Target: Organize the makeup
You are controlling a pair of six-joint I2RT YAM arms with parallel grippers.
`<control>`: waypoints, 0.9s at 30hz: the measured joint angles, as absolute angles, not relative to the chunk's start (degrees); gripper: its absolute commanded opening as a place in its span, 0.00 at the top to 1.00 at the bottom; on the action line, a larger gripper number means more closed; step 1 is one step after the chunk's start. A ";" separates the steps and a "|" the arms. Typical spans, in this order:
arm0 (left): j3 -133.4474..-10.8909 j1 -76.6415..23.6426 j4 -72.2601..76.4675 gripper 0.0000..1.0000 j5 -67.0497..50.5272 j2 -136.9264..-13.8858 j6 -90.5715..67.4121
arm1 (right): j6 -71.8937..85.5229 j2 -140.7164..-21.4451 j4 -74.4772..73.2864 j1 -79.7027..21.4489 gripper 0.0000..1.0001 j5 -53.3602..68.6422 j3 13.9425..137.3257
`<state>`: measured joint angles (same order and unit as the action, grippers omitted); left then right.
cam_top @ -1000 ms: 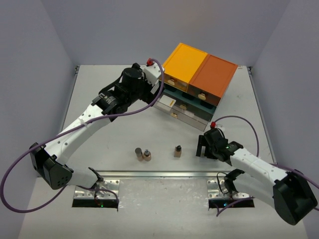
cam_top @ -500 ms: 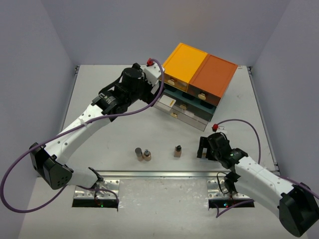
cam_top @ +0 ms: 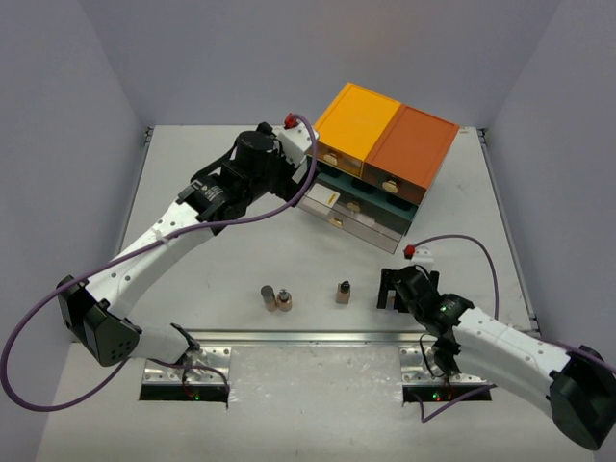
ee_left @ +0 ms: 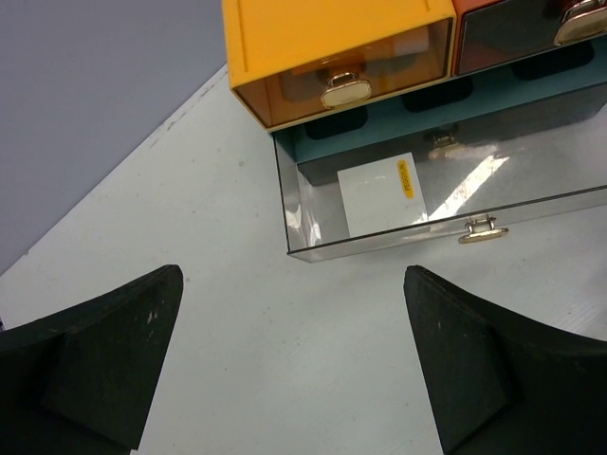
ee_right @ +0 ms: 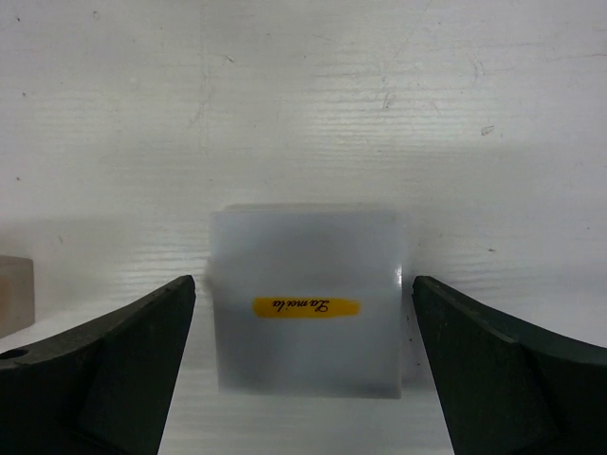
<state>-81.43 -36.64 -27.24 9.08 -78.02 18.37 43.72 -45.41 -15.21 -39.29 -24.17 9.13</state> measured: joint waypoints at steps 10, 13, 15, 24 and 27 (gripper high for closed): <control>-81.43 -36.64 -27.31 0.00 8.39 -78.02 18.37 | 52.54 -55.55 -21.61 -45.06 0.33 -29.09 14.74; -81.43 -36.64 -27.29 0.00 8.17 -78.02 18.37 | 54.23 -54.86 -22.45 -45.40 0.53 -29.76 14.59; -81.43 -36.62 -27.31 0.00 8.07 -78.02 18.37 | 55.04 -53.94 -22.84 -45.52 0.61 -29.98 14.28; -81.43 -36.21 -27.31 0.00 7.96 -78.02 18.37 | 55.31 -47.45 -27.33 -45.64 0.74 -27.28 13.19; -81.43 -35.77 -27.31 0.00 7.97 -78.02 18.62 | 55.35 -45.77 -34.39 -46.26 0.75 -26.08 16.97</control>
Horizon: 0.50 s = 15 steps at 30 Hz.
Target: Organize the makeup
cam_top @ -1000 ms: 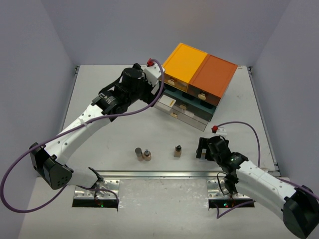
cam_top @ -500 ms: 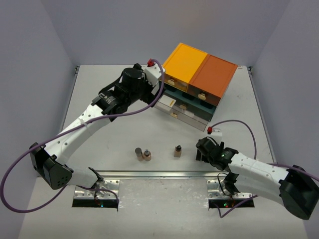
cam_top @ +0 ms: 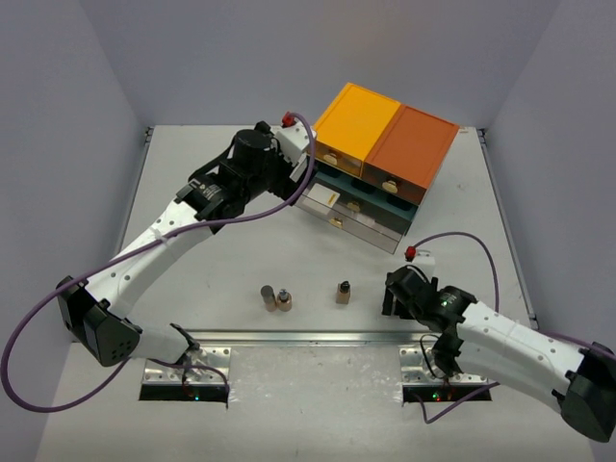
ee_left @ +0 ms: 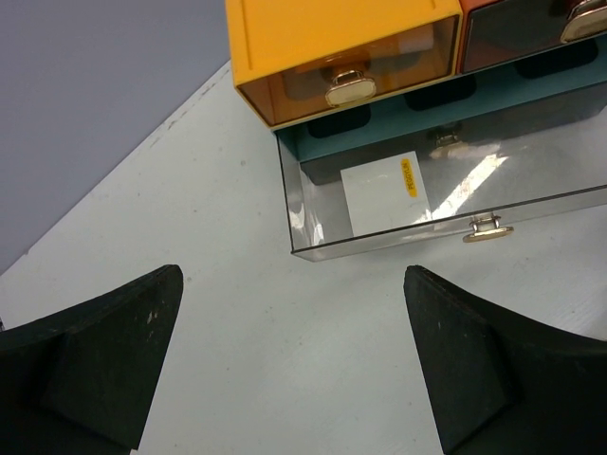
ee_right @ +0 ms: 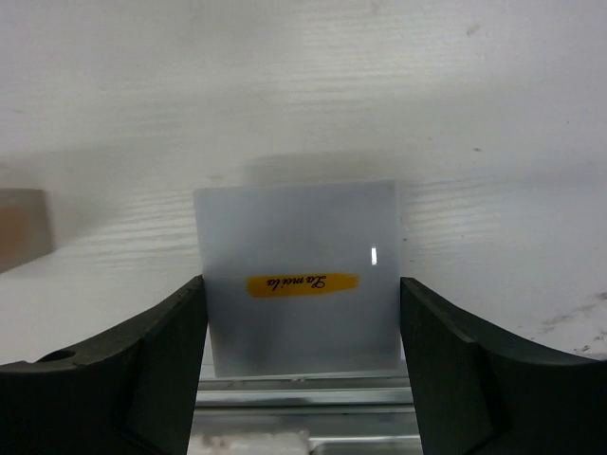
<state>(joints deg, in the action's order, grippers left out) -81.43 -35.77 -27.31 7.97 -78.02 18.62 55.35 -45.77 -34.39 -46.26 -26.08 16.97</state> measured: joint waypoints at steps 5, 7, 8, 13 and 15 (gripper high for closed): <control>-81.43 -33.86 -27.31 0.00 8.01 -78.02 18.94 | 53.01 -40.12 -38.99 -46.96 0.74 -24.63 24.94; -81.43 -33.11 -27.32 0.00 7.97 -78.02 18.98 | 50.49 -38.89 -39.60 -47.02 0.75 -22.83 26.77; -81.43 -32.76 -27.32 0.00 7.93 -78.02 18.99 | 49.02 -38.64 -39.94 -47.03 0.75 -21.63 27.47; -81.43 -31.45 -27.32 0.00 7.70 -78.02 19.00 | 41.11 -39.88 -42.96 -47.03 0.76 -14.09 30.27; -81.43 -30.95 -27.31 0.00 7.58 -78.02 19.00 | 37.78 -38.92 -42.60 -47.03 0.76 -10.78 31.55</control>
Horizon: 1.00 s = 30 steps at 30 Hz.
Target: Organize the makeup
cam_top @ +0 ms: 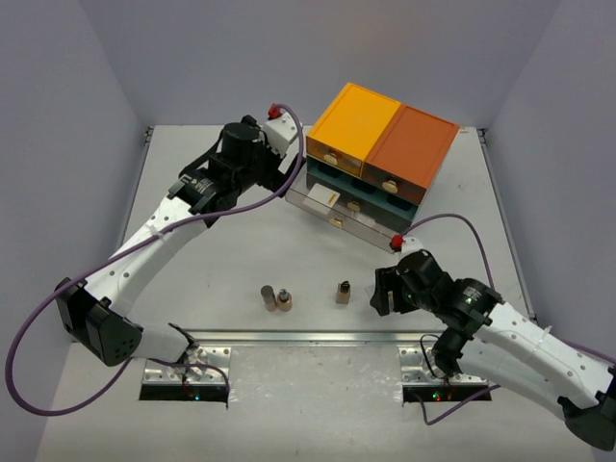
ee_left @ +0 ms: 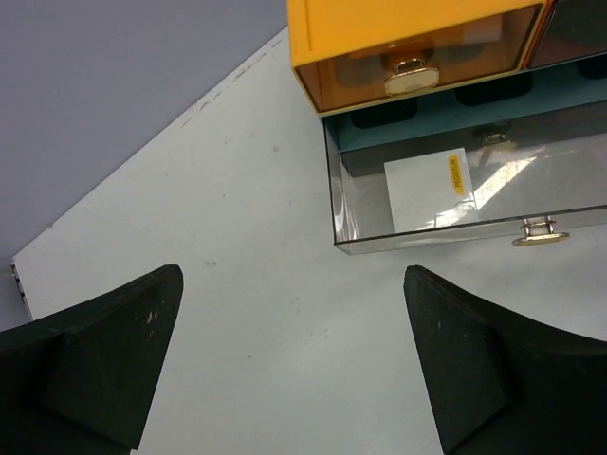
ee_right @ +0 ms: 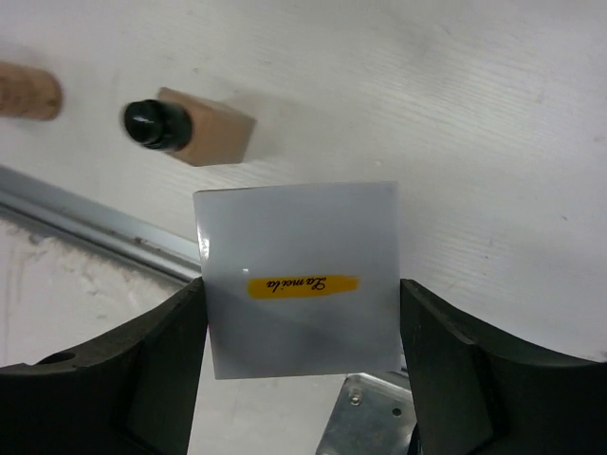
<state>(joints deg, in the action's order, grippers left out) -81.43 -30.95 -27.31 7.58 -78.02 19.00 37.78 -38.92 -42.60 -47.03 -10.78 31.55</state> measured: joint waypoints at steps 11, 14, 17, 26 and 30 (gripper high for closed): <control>-77.66 -24.03 -26.01 0.00 5.55 -77.47 18.71 | 29.12 -52.62 -26.97 -47.05 0.80 -17.50 52.90; -74.11 -22.27 -25.45 0.00 5.53 -77.00 18.37 | 29.95 -60.26 -21.60 -47.03 0.81 -24.50 55.93; -70.20 -21.70 -24.89 0.00 5.77 -75.78 17.96 | 30.40 -65.52 -16.60 -47.03 0.84 -32.28 55.96; -64.28 -21.42 -22.44 0.00 6.42 -71.85 17.87 | 34.79 -75.66 -7.94 -46.41 0.91 -48.47 55.96; -63.93 -21.24 -21.36 0.00 6.38 -71.41 17.72 | 39.23 -77.82 -6.28 -45.82 0.91 -52.90 55.93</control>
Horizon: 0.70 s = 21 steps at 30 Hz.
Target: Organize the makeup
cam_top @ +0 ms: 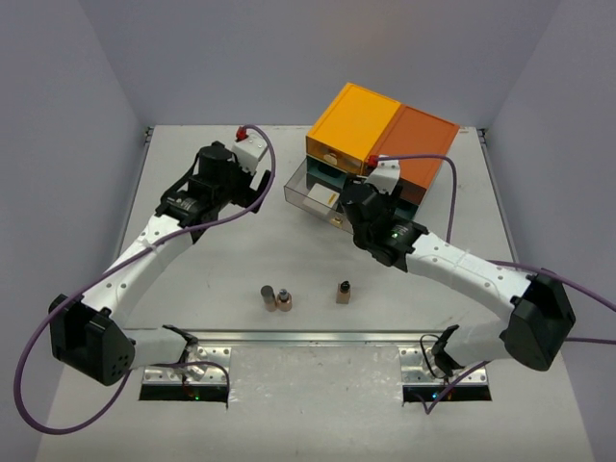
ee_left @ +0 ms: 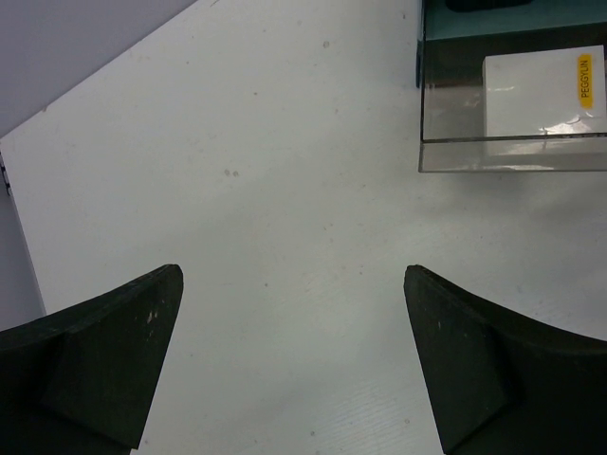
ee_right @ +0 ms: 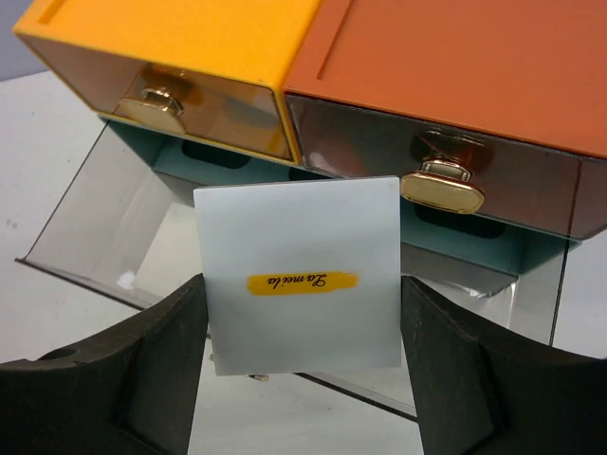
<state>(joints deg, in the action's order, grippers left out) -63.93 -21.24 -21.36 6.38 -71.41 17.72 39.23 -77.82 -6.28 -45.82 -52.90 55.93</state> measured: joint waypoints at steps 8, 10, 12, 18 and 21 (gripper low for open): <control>-62.47 -20.78 -20.44 0.00 6.20 -70.50 17.72 | 47.46 -83.31 -6.37 -43.53 0.91 -55.55 55.81; -61.86 -20.65 -20.36 0.00 6.15 -70.15 17.72 | 49.70 -85.23 -7.56 -42.91 0.91 -55.29 55.81; -61.49 -20.58 -20.34 0.00 6.15 -69.86 17.72 | 51.99 -87.02 -9.26 -42.53 0.90 -55.01 55.81; -60.96 -20.45 -20.29 0.00 5.90 -69.19 17.78 | 56.83 -89.82 -13.05 -41.75 0.79 -54.82 55.90; -60.95 -20.24 -20.22 0.00 5.78 -68.99 17.85 | 58.29 -89.88 -13.61 -41.06 0.46 -54.46 56.13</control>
<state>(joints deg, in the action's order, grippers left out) -60.95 -20.24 -20.22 5.78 -68.99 17.85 58.29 -89.88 -13.61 -41.06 -54.46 56.13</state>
